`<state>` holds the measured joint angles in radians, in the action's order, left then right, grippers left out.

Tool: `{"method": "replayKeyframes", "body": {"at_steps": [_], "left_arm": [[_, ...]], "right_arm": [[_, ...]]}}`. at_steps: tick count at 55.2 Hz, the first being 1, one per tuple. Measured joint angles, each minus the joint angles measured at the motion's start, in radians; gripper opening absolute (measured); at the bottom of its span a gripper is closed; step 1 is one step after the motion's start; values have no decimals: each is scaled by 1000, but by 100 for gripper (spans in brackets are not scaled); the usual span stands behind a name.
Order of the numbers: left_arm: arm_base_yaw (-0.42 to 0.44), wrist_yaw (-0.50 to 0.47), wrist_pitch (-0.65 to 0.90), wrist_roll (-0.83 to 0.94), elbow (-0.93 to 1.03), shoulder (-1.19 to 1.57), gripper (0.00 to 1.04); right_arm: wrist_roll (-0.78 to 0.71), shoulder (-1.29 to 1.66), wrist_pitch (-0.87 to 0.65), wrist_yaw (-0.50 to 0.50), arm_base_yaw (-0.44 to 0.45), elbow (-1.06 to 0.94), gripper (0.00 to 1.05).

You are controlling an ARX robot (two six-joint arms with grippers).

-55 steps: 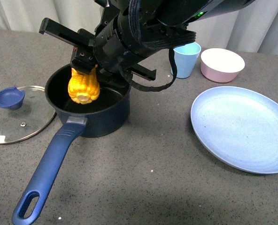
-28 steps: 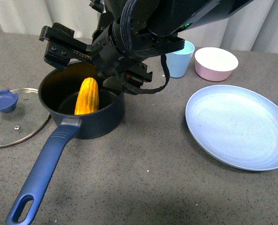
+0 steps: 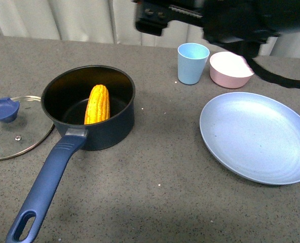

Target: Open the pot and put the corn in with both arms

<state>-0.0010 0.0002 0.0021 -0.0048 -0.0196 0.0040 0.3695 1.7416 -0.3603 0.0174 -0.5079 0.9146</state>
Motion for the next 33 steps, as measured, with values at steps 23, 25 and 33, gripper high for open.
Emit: {"method": "replayKeyframes", "body": {"at_steps": [23,25,33], "left_arm": [[0,-2,-1,0,0,0,98],[0,-2,-1,0,0,0,98],[0,0,-1,0,0,0,98]], "right_arm": [[-320,-301,-730,227,269,-652,65],[-333,-342,-765,213,283,-681,57],[-359,-472,-737,160,324,-753,32]]}}
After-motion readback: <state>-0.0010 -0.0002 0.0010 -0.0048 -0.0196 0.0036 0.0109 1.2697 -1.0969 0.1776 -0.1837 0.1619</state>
